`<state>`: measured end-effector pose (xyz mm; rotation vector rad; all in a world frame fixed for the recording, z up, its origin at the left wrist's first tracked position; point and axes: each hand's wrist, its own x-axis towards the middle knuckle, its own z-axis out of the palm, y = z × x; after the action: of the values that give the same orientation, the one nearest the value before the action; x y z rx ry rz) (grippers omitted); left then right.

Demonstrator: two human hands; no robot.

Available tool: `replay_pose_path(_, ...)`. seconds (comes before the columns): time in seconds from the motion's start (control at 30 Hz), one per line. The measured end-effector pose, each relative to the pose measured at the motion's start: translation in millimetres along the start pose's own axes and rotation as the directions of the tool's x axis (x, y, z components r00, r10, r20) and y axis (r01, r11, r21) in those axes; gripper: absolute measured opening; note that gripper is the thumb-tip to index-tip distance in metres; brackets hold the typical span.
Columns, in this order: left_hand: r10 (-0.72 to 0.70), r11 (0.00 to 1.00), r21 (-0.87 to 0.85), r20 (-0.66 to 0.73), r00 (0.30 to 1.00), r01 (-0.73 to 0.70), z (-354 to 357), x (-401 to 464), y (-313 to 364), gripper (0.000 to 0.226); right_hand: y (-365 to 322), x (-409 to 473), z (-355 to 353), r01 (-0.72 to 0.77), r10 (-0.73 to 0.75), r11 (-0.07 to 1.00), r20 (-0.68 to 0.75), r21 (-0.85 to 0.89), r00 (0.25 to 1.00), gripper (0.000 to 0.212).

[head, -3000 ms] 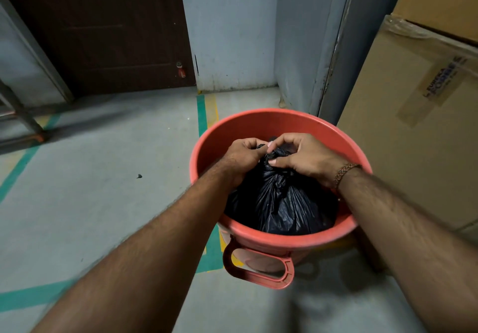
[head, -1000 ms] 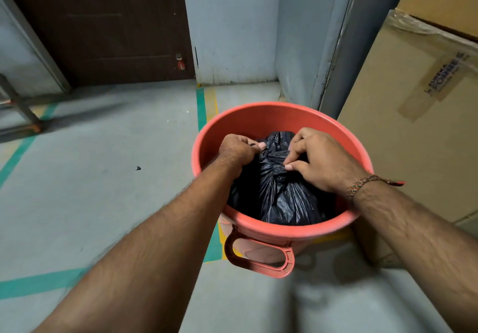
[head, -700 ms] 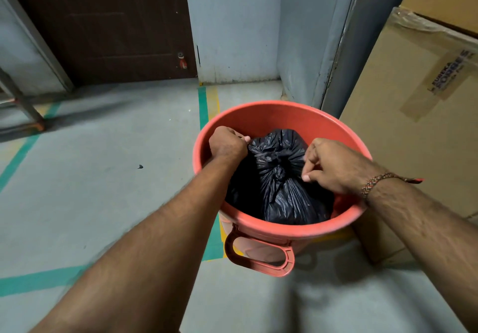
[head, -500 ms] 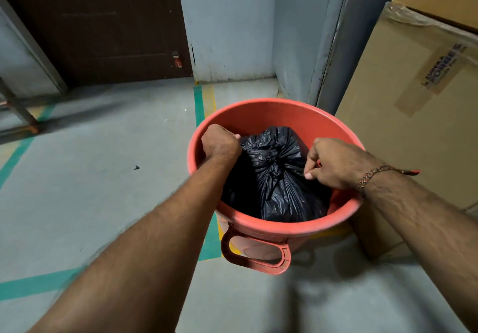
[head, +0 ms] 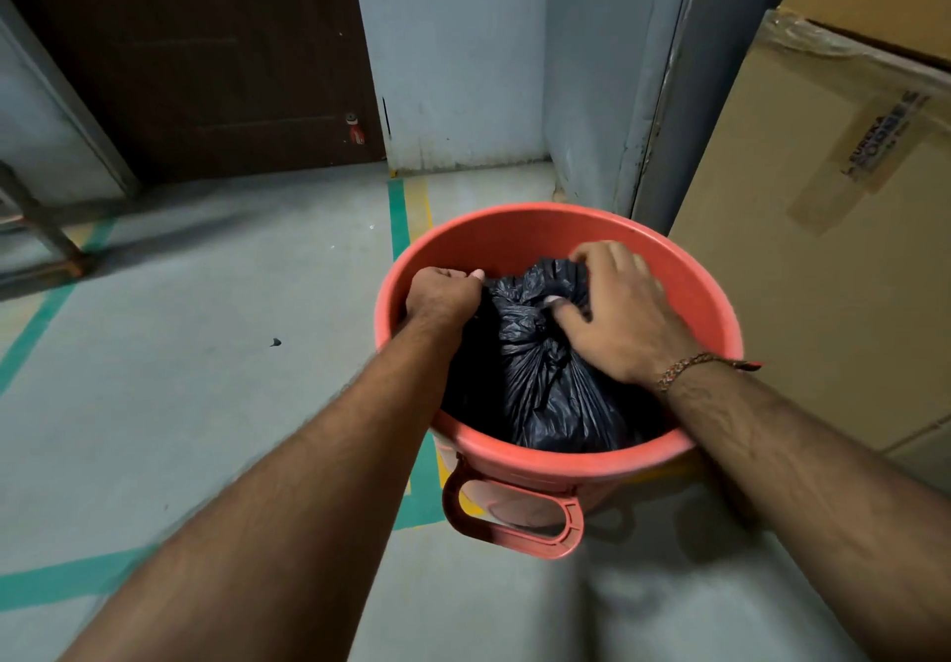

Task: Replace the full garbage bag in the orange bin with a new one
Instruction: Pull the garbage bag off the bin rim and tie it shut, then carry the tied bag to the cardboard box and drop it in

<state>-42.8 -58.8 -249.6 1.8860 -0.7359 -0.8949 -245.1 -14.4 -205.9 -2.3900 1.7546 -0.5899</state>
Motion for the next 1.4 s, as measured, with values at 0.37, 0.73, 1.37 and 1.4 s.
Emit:
replay_pose_path(0.37,0.012,0.983,-0.185,-0.003,1.0,-0.012,-18,-8,35,0.036,-42,18,14,0.085,0.006,0.945,0.277,-0.315,0.961,0.039)
replay_pose_path(0.73,0.112,0.984,-0.123,-0.114,0.987,-0.126,-35,-16,50,0.031,-30,24,4,0.059,-0.05,0.991,0.076,-0.12,0.996,0.03)
replay_pose_path(1.37,-0.165,0.972,-0.178,-0.06,0.984,0.152,-81,-81,125,0.061,-93,65,-194,0.093,-0.082,0.994,-0.163,0.056,0.983,0.027)
replay_pose_path(1.4,-0.228,0.949,-0.233,-0.049,0.972,0.211,-88,-94,146,0.062,-101,69,-220,0.091,-0.081,0.994,-0.16,0.058,0.984,0.027)
